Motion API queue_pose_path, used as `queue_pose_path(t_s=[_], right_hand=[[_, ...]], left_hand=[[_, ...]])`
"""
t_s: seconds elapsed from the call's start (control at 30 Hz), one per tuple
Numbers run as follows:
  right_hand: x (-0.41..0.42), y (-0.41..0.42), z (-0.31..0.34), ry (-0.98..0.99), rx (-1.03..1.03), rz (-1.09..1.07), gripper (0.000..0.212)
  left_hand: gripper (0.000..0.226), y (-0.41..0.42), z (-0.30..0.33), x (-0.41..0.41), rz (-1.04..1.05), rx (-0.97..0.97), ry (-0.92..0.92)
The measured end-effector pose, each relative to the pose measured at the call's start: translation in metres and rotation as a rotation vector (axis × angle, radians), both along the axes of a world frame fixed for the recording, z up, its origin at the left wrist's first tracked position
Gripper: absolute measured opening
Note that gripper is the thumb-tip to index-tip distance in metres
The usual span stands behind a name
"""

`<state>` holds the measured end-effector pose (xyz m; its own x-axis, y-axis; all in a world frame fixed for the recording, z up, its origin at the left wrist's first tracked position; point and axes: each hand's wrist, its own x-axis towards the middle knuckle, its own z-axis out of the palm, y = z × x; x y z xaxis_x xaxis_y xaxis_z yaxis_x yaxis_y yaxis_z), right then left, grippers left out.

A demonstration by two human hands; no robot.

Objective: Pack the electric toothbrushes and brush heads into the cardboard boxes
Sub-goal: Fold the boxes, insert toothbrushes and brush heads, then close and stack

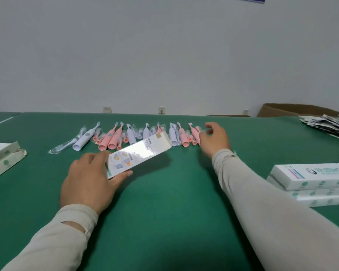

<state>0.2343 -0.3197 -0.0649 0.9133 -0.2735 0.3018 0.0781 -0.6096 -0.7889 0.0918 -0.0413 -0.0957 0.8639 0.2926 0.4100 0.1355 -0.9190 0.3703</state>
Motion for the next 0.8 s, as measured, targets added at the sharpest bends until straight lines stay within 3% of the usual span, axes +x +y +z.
queue_pose_path(t_s=[0.1, 0.33, 0.5, 0.8], right_hand=[[0.049, -0.010, 0.007, 0.138, -0.248, 0.088, 0.045], [0.118, -0.011, 0.009, 0.396, -0.529, 0.220, 0.049], [0.131, -0.013, -0.001, 0.423, -0.608, 0.270, 0.049], [0.100, -0.020, 0.000, 0.375, -0.738, 0.134, 0.032]], left_hand=[[0.068, 0.002, -0.004, 0.003, 0.052, -0.021, -0.014], [0.072, 0.004, -0.005, 0.007, 0.067, -0.097, -0.008], [0.073, 0.004, -0.005, 0.009, 0.078, -0.083, 0.015], [0.079, 0.002, -0.005, 0.010, 0.060, -0.041, 0.019]])
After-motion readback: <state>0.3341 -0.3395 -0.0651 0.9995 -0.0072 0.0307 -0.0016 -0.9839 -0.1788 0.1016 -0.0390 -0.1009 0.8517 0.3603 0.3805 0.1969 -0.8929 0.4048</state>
